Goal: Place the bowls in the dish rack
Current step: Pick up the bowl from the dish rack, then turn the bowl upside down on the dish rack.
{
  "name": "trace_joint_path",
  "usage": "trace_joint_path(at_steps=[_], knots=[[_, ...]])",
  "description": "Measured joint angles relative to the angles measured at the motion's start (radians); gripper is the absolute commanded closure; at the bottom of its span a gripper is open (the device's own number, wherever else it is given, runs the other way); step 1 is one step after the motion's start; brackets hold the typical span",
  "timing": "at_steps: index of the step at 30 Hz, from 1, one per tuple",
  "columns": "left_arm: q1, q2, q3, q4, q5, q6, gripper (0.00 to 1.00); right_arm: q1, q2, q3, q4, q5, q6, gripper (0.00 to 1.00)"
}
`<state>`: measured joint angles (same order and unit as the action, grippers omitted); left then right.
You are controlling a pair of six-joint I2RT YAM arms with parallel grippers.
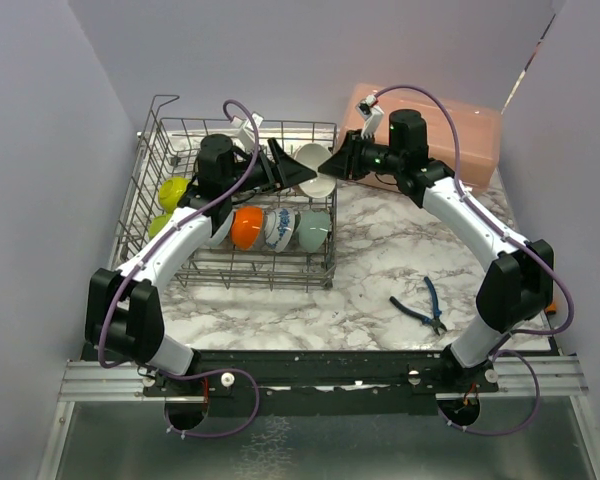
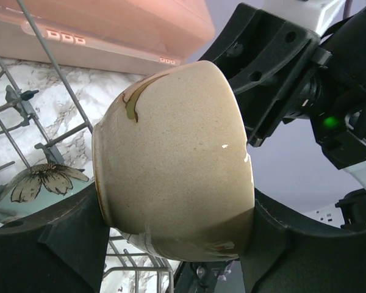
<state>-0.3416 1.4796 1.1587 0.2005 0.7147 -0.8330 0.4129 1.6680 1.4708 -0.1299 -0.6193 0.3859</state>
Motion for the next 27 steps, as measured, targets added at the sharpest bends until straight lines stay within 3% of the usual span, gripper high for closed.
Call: trace_joint_path(at_steps=[9, 18, 27], knots=[[0.03, 0.021, -0.018, -0.08, -0.054, 0.039, 1.0, 0.0, 0.0, 0.019, 0.003, 0.021, -0.011, 0.23], [0.08, 0.035, -0.001, -0.255, -0.237, 0.194, 1.0, 0.0, 0.018, 0.07, -0.066, 0.141, -0.07, 0.09], [0.08, 0.101, 0.15, -0.425, -0.43, 0.361, 1.0, 0.0, 0.234, 0.302, -0.293, 0.334, -0.212, 0.09]])
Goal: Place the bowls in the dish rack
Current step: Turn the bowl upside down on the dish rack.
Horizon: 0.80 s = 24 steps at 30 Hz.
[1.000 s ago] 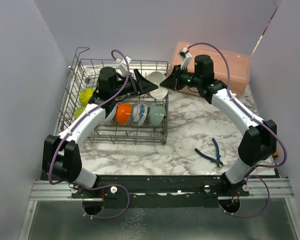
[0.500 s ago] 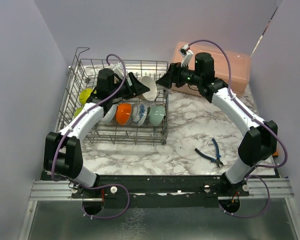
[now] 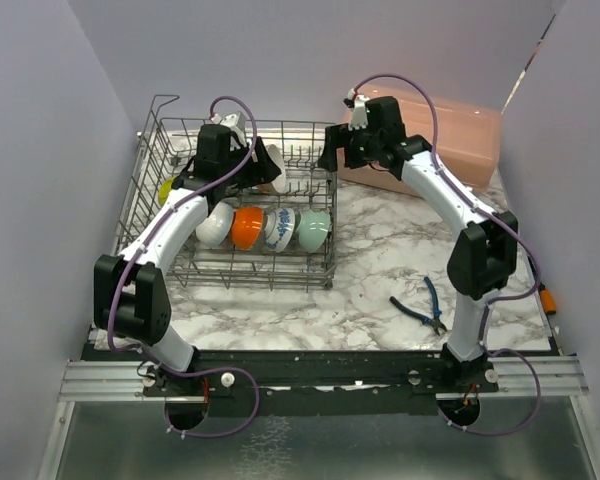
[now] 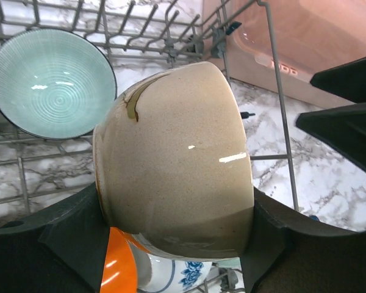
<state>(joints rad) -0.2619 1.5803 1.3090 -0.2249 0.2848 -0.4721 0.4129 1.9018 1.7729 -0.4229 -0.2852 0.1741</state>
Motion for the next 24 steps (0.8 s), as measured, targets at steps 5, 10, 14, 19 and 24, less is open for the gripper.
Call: trace_joint_path(at_steps=[5, 10, 14, 19, 24], knots=[[0.0, 0.002, 0.028, -0.018, -0.044, 0.046, 1.0, 0.0, 0.154, 0.169, -0.155, 0.042, -0.074, 0.16], [0.0, 0.019, 0.028, -0.042, -0.048, 0.065, 1.0, 0.002, 0.232, 0.257, -0.267, 0.061, -0.128, 0.16], [0.0, 0.036, 0.028, -0.057, -0.048, 0.07, 1.0, 0.013, 0.265, 0.319, -0.331, 0.085, -0.174, 0.15], [0.0, 0.043, 0.028, -0.057, -0.047, 0.072, 1.0, 0.045, 0.293, 0.377, -0.37, 0.121, -0.211, 0.12], [0.0, 0.044, 0.028, -0.057, -0.047, 0.074, 1.0, 0.073, 0.333, 0.409, -0.398, 0.163, -0.236, 0.13]])
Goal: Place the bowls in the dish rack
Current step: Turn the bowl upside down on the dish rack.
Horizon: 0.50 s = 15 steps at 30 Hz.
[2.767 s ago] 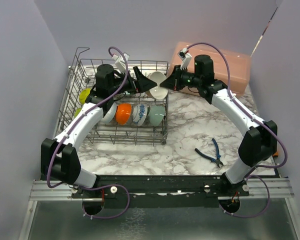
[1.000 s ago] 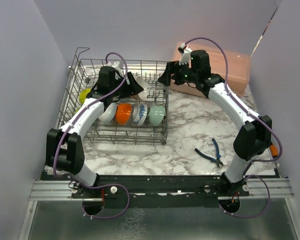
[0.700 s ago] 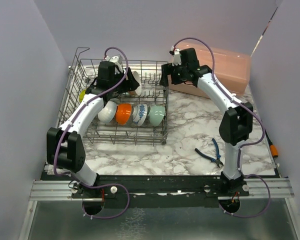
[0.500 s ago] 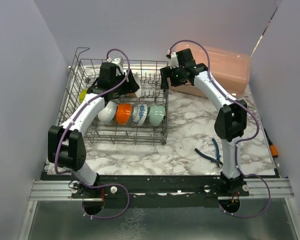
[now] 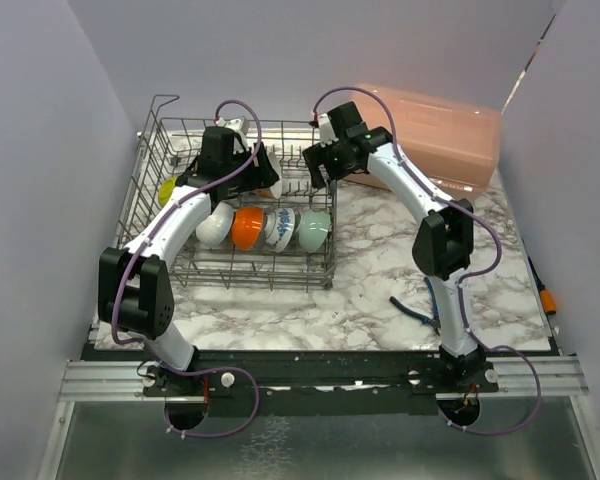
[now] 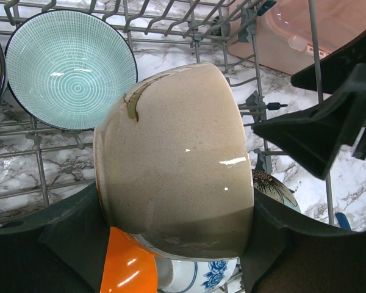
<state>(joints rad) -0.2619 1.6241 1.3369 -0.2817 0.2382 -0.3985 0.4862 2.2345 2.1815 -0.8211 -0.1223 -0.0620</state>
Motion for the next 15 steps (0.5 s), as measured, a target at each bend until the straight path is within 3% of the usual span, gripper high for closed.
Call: trace_joint_path(at_steps=[6, 15], knots=[[0.0, 0.0, 0.0, 0.0, 0.0, 0.0, 1.0, 0.02, 0.056, 0.034, -0.032, 0.051, -0.019, 0.23], [0.0, 0.0, 0.0, 0.0, 0.0, 0.0, 1.0, 0.031, 0.082, 0.059, -0.051, 0.155, -0.039, 0.5]])
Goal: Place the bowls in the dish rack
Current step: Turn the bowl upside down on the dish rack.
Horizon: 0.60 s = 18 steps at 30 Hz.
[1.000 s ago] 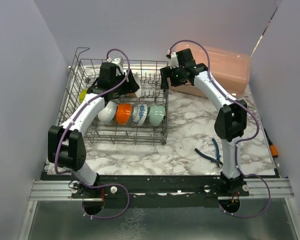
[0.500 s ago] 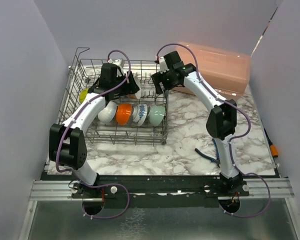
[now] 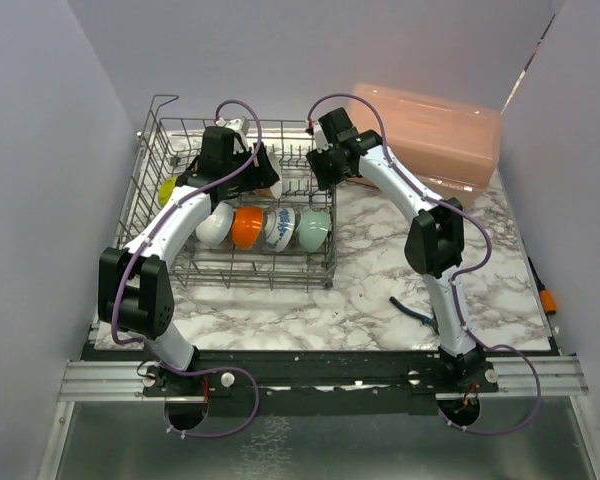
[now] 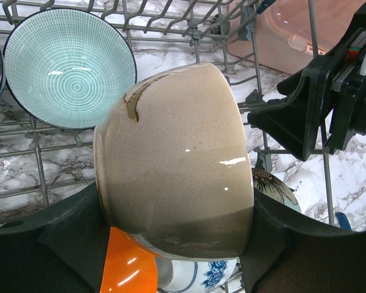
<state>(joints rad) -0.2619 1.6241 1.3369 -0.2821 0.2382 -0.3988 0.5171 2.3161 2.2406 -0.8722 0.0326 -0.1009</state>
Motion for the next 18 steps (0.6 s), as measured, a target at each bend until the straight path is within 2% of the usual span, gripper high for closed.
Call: trace_joint_path(at_steps=[9, 18], knots=[[0.0, 0.0, 0.0, 0.0, 0.003, -0.002, 1.0, 0.0, 0.005, 0.005, 0.008, 0.01, 0.041, 0.66], [0.0, 0.0, 0.0, 0.0, 0.011, -0.005, 1.0, -0.001, 0.013, 0.012, 0.012, -0.001, 0.05, 0.94]])
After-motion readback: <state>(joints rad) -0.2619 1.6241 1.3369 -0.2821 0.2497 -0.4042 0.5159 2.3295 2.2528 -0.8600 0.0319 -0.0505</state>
